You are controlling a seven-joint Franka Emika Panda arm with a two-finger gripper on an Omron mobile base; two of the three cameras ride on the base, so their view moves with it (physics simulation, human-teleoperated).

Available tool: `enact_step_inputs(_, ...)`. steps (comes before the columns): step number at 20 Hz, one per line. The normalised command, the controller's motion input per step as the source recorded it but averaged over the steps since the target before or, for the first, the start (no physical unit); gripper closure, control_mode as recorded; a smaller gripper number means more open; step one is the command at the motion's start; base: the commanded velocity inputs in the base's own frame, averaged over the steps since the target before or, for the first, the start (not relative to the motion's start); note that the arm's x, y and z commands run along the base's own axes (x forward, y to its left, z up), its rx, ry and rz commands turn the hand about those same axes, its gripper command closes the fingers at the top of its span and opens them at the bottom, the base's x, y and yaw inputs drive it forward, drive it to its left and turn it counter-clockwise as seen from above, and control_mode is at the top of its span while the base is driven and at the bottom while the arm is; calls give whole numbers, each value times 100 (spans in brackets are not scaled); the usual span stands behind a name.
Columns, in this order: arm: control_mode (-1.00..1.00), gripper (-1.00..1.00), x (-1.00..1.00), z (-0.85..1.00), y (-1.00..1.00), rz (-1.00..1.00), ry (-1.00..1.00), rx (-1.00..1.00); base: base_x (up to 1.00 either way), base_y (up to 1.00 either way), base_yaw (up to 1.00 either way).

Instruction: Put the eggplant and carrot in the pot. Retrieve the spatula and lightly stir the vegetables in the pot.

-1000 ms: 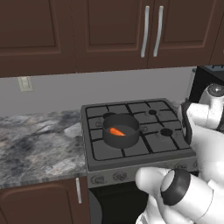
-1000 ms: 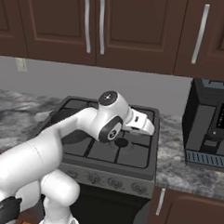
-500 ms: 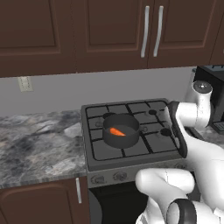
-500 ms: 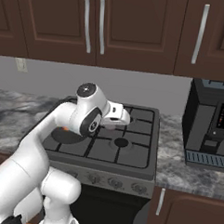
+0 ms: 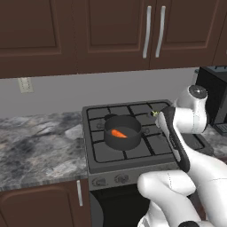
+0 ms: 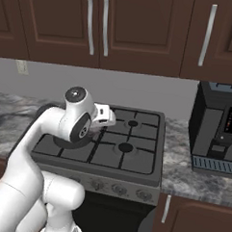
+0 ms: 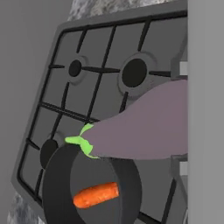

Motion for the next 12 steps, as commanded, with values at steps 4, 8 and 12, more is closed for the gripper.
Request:
enact_step_inputs(4, -100, 100, 0, 0, 77, 12, 0, 1, 0, 0, 0)
enact_step_inputs(8, -100, 100, 1, 0, 82, 7, 0, 0, 0, 0, 0)
enact_step_inputs(12, -100, 100, 0, 0, 75, 0, 1, 0, 0, 0, 0)
